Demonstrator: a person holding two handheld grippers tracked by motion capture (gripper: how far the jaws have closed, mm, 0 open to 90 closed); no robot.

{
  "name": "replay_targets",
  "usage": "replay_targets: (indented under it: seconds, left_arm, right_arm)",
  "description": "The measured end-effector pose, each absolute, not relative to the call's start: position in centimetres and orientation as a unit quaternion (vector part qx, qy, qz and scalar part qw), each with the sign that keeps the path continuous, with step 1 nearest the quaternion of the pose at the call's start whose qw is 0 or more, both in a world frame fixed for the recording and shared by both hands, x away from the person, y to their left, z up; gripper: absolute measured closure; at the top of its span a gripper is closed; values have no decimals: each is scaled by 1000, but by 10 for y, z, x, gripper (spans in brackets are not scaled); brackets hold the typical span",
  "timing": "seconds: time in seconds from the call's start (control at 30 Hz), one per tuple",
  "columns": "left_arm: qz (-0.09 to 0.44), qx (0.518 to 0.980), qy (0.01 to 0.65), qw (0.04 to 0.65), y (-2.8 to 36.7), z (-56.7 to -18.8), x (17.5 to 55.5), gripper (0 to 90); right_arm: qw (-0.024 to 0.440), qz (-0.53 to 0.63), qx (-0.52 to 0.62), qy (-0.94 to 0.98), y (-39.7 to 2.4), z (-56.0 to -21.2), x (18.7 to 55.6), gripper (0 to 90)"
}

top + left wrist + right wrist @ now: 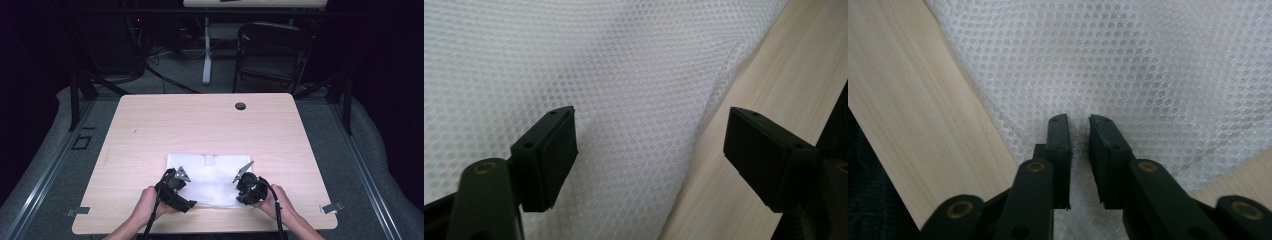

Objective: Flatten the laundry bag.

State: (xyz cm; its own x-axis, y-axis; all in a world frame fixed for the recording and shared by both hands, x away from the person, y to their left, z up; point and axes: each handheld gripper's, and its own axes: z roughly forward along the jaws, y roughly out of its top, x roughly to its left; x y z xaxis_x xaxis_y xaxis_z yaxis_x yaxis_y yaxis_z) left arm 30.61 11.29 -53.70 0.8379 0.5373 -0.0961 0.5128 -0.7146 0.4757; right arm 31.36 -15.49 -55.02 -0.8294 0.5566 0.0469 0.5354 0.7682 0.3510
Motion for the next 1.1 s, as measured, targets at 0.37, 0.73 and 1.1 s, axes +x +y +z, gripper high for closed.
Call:
replay_targets:
  seconds: [0.37, 0.73, 1.1]
  left_arm:
    - [9, 930, 265, 254, 103, -540, 306, 303]
    - [19, 936, 243, 254, 99, -543, 301, 317]
    - [52, 932, 246, 262, 89, -539, 298, 276]
  right_arm:
    - [21, 190, 303, 934, -157, -547, 316, 896]
    - [24, 225, 319, 920, -164, -531, 313, 898]
    - [21, 257, 329, 909, -172, -514, 317, 898]
